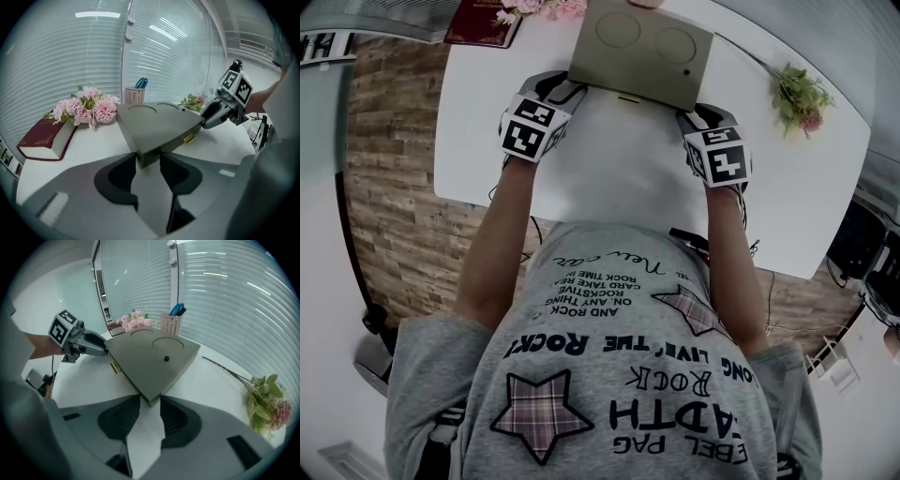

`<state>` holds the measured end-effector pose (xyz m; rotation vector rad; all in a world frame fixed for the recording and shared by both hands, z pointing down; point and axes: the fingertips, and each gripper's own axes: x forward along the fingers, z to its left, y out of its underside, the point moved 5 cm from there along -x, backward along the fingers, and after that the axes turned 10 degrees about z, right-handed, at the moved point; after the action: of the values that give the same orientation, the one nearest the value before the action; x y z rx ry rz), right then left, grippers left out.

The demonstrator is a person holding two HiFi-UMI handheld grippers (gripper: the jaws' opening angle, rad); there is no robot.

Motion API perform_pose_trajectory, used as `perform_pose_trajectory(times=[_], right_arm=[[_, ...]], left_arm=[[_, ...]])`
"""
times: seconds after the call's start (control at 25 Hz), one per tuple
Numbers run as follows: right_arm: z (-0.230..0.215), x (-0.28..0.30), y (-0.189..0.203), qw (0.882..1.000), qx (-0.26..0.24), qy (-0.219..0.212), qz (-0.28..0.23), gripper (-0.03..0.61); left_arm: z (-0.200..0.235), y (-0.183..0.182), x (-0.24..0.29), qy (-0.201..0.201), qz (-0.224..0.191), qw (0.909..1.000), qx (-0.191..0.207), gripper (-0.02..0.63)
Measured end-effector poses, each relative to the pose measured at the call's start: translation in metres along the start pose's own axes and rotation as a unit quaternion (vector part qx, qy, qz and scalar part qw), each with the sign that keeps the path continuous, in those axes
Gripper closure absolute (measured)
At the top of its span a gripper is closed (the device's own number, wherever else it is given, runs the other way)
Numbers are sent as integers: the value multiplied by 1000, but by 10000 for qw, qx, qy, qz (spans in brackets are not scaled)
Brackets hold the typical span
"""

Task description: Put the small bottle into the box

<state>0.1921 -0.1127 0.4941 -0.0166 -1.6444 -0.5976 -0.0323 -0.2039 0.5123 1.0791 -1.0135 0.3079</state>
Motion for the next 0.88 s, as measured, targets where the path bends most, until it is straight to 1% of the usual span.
perform_pose_trajectory(times=[0.28,0.44,0.56,0.8,0.88], right_arm=[[3,-11,2,9999,-98,54,-120,451],[5,-25,0,9995,-124,61,-300,491],[10,-37,-3,9986,-190,7,-499,514],[22,-61,-12,9937,-384,-256,-1026,545],[24,-70,-13,9920,-406,-284,-1160,551]], left_arm=[[2,0,-11,-231,-75,9997,-57,449],[2,-1,-26,-306,-135,9994,-78,459],[0,-5,-40,-387,-310,9987,-88,488],[-14,-17,-67,-559,-745,9956,-42,548],[-21,-20,-73,-563,-779,9954,32,561]])
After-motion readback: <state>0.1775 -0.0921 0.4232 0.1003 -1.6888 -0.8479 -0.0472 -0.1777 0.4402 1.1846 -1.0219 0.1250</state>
